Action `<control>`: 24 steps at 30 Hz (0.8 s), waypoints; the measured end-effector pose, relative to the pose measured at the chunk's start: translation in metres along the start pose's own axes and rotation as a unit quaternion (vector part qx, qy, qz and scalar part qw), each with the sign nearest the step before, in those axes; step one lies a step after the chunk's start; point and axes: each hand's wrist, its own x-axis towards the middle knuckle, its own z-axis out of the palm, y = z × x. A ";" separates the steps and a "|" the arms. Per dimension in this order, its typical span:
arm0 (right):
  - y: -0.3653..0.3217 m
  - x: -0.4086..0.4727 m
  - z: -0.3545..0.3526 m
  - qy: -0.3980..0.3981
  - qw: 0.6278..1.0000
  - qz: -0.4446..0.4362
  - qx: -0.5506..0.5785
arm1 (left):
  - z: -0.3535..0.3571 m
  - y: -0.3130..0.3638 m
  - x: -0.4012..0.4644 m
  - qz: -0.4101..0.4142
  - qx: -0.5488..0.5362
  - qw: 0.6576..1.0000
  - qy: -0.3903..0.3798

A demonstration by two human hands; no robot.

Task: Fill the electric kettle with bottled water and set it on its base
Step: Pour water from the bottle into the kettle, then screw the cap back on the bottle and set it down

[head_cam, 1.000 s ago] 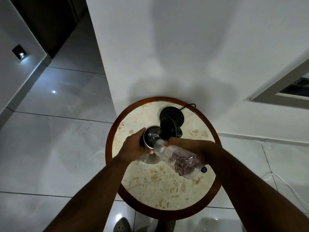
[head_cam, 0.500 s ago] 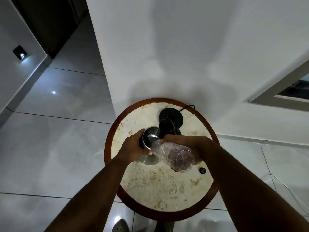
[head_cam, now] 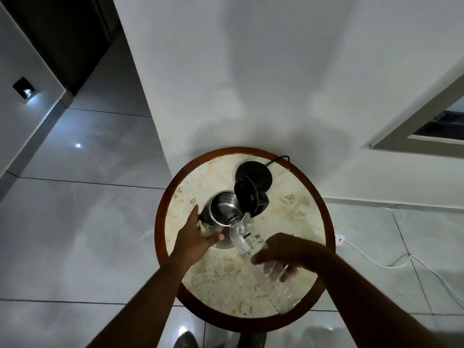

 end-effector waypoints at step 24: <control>0.189 0.054 -0.022 0.391 0.916 -0.031 -0.088 | 0.154 0.052 -0.009 0.127 0.047 0.989 -0.057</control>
